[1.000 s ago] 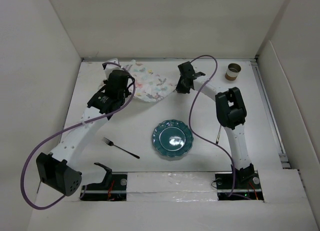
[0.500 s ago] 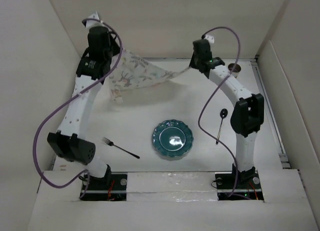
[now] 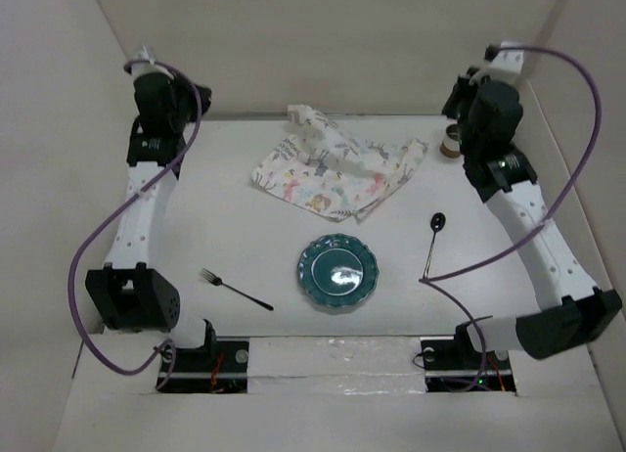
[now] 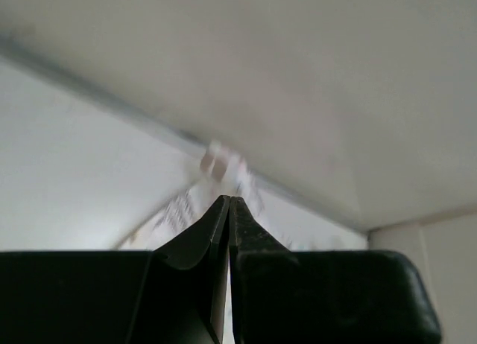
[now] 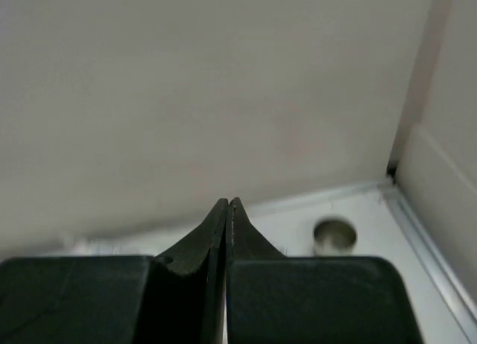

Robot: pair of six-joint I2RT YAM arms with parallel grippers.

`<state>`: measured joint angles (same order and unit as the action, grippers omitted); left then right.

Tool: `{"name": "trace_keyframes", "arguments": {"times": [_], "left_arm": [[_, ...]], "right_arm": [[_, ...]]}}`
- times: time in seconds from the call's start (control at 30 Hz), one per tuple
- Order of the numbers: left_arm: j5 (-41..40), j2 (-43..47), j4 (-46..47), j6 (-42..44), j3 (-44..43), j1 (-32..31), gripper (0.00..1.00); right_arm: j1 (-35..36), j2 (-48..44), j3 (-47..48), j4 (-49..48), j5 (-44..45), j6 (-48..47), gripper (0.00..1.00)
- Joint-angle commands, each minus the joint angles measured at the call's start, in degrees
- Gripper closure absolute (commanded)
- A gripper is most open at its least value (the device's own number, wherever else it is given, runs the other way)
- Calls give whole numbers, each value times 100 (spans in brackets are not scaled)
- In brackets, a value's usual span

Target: Set the dinner table for one person

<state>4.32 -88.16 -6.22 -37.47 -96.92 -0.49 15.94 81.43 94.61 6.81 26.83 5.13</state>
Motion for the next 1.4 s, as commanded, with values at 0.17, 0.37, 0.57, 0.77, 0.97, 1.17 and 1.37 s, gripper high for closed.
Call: {"name": "trace_keyframes", "arguments": {"times": [0.17,0.37,0.57,0.77,0.97,1.17,1.37], "left_arm": [[-370,414,305,1111,2231,-960,100],[-1258,-1203,-1057,1112,1228,-1471,75],[-1318,-1940,-968,900,1441,-1234,50],[-1820,-2617,-1004,873,1255,-1234,47],[-1952,-3145,-1101,873,912,-1234,47],[-1838,-3391,-1048,882,754,-1234,54],[-1935,-3357,-925,900,789,-1234,83]], "right_arm": [[23,-628,-3193,286,-1663,1543,100],[224,-365,-3186,1023,-2385,1859,100],[330,-329,-3493,1121,-2542,1957,79],[383,-470,-3642,1121,-2639,1948,72],[383,-435,-3765,1051,-2639,1992,72],[330,-198,-3757,910,-2639,2089,72],[138,434,-3450,743,-2902,2203,57]]}}
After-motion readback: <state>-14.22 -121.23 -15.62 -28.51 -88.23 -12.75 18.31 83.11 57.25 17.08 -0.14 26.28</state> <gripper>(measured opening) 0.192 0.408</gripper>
